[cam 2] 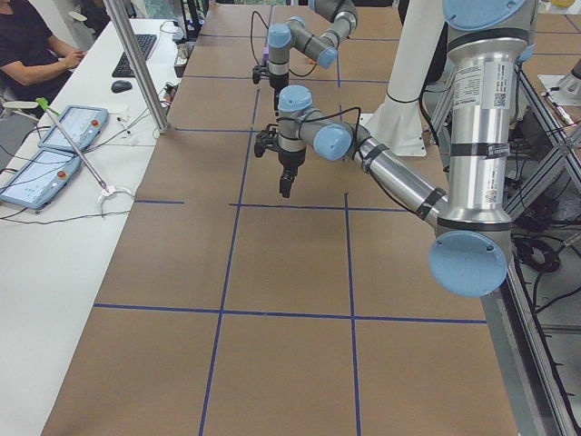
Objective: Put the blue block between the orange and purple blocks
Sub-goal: 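Lower the right gripper onto the light blue cube and grasp it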
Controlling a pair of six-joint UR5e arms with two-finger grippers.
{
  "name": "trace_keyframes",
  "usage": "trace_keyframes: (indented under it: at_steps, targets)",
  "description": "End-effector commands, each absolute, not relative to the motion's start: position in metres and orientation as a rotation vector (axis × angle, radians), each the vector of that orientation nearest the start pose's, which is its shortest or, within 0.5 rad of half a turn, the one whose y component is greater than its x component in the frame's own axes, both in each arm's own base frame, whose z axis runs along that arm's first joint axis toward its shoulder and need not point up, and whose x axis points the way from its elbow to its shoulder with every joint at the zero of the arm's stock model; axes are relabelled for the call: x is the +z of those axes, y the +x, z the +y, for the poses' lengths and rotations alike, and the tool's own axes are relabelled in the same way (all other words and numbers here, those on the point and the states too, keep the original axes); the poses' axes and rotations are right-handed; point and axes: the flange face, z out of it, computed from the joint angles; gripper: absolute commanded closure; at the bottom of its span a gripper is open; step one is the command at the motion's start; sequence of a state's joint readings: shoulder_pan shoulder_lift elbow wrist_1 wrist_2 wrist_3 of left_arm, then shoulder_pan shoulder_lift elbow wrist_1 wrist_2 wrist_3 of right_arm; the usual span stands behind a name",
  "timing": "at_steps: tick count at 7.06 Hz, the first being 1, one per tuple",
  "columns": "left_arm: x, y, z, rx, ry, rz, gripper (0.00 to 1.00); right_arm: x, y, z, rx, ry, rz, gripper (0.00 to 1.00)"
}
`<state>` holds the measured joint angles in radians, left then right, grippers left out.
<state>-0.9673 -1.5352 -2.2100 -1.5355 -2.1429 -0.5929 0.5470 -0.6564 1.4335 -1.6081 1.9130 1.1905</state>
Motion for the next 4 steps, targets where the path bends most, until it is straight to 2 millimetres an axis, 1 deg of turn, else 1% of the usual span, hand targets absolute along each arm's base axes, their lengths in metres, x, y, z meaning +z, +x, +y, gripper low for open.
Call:
trace_keyframes:
  at_steps: [1, 2, 3, 4]
  targets:
    - [0.382, 0.182, -0.404, 0.172, 0.142, 0.77, 0.0, 0.169, -0.615, -0.475, 0.009, 0.035, -0.781, 0.01]
    - [0.382, 0.182, -0.404, 0.171, 0.141, 0.77, 0.0, 0.175, -0.617, -0.474, 0.008, 0.024, -0.764, 0.02]
    - [0.383, 0.182, -0.404, 0.169, 0.142, 0.769, 0.0, 0.181, -0.623, -0.467, 0.0, 0.005, -0.737, 0.03]
    - [0.381, 0.182, -0.404, 0.165, 0.142, 0.771, 0.0, 0.181, -0.63, -0.456, -0.018, -0.006, -0.739, 0.03]
